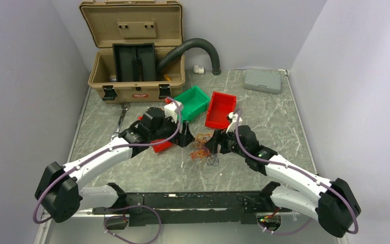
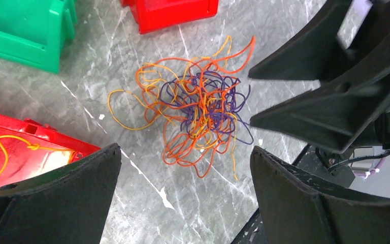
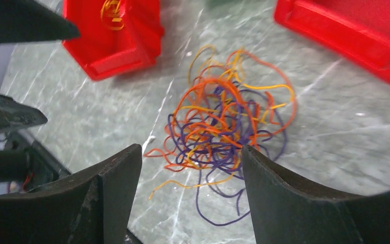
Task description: Untangle the cables
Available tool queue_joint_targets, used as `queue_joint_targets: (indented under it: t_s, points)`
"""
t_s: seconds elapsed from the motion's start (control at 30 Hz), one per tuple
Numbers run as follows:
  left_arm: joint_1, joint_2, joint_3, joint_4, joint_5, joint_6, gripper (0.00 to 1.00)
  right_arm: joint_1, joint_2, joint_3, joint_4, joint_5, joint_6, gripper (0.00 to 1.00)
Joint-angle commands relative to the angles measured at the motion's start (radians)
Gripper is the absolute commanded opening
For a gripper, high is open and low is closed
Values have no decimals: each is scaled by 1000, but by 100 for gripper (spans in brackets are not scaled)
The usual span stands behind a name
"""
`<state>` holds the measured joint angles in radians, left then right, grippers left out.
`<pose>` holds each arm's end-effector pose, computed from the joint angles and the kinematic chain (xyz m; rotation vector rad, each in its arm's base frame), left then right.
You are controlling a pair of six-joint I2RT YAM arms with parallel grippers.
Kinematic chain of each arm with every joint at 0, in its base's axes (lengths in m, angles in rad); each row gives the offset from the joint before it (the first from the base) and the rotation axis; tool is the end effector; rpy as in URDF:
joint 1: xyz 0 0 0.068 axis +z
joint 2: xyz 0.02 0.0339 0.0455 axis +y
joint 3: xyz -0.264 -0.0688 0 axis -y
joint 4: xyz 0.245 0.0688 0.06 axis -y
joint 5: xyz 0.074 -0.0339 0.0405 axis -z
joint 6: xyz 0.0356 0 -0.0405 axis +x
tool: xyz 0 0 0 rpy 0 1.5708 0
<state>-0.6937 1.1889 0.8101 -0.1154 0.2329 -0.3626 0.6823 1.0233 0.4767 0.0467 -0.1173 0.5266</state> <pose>0.2001 -0.1771 0.2721 0.5066 2.1132 -0.8714 0.1674 0.1414 0.2104 -0.2454 2.1691 0.8410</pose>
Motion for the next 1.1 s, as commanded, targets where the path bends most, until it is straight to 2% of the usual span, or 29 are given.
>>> queue_joint_targets:
  t_s: [0.0,0.1,0.2,0.4,0.53,0.73,0.9,1.07]
  points:
    - [-4,29,28,61,57,22,99,-3,-69,13,-141,254,21,75]
    - [-3,61,35,66,75,18,97,-8,-64,28,-214,323,33,74]
    - [-4,88,41,66,92,16,95,-10,-52,33,-236,301,44,74]
    - [-3,135,34,90,112,19,92,-9,-51,1,-183,204,49,72]
    - [-3,203,56,82,134,25,86,-9,0,9,-165,135,44,67]
    - [-5,274,73,108,184,14,82,-10,85,10,-120,123,49,64]
    - [-39,397,100,199,303,-6,81,-9,130,31,-85,88,53,36]
    - [-104,448,110,215,283,-4,83,-9,106,32,-92,112,62,4]
